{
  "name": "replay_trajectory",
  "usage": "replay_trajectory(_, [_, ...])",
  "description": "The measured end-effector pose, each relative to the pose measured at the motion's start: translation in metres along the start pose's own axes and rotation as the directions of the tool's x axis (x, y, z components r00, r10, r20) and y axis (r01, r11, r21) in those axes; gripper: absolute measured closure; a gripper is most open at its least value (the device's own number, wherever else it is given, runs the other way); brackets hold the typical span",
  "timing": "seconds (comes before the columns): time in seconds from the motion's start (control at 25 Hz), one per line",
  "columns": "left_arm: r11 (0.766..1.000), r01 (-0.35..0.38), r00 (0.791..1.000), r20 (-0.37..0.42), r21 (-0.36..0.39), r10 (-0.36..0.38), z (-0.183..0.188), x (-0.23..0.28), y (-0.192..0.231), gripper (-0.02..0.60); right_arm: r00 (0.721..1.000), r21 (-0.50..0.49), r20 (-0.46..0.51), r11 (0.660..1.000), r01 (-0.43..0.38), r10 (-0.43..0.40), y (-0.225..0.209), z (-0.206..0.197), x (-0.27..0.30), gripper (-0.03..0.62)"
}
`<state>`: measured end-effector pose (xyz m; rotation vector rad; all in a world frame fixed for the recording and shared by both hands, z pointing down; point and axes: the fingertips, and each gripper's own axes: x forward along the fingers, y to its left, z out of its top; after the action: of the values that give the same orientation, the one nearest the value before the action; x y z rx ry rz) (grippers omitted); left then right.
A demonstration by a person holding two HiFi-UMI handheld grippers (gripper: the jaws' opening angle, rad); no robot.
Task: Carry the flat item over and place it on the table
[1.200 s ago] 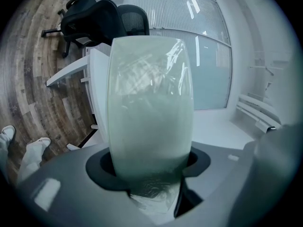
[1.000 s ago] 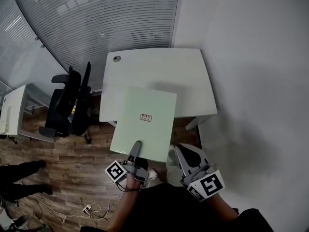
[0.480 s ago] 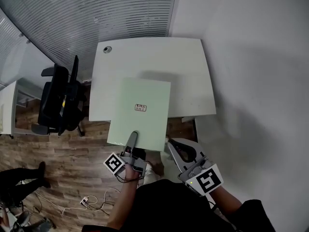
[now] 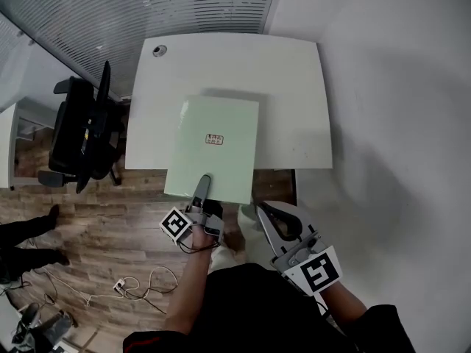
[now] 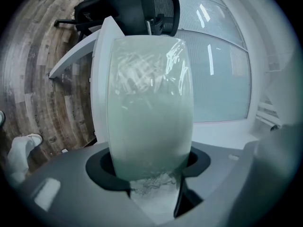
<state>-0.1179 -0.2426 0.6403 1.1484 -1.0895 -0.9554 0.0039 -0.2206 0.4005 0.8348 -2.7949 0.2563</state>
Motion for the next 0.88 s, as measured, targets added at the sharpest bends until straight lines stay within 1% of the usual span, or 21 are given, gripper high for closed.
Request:
replay_trajectory(0.12, [1.000, -0.023, 1.000, 0.001, 0.004, 0.023, 0.000, 0.010, 0.012, 0.304, 1.000, 0.020, 0.008, 1.000, 0.000, 0.000, -0.006, -0.001, 0.005, 0.594])
replay_trajectory(0.32, [1.000, -0.024, 1.000, 0.000, -0.009, 0.024, -0.005, 0.022, 0.018, 0.304, 1.000, 0.034, 0.008, 0.999, -0.011, 0.011, -0.010, -0.003, 0.008, 0.594])
replay_trajectory(0.4, [1.000, -0.023, 1.000, 0.003, -0.011, 0.023, -0.008, 0.026, 0.022, 0.304, 1.000, 0.035, -0.006, 0.999, -0.018, 0.018, -0.011, -0.006, 0.009, 0.594])
replay_trajectory(0.52, [0.999, -0.047, 0.999, 0.008, 0.016, 0.046, -0.009, 0.028, 0.032, 0.304, 0.999, 0.038, -0.015, 0.999, -0.029, 0.029, -0.011, -0.009, 0.010, 0.594])
replay_trajectory(0.68, [1.000, -0.022, 1.000, 0.021, 0.001, 0.021, -0.013, 0.038, 0.036, 0.304, 0.999, 0.052, -0.023, 0.998, -0.039, 0.040, -0.013, -0.013, 0.011, 0.594])
replay_trajectory(0.8, [0.999, -0.033, 0.999, 0.031, 0.007, 0.033, -0.014, 0.045, 0.042, 0.304, 0.999, 0.057, -0.021, 0.997, -0.045, 0.046, -0.015, -0.015, 0.012, 0.594])
replay_trajectory(0.88, [1.000, -0.026, 0.999, 0.034, 0.015, 0.026, -0.015, 0.049, 0.045, 0.304, 0.999, 0.067, -0.025, 0.997, -0.045, 0.047, -0.015, -0.015, 0.011, 0.594])
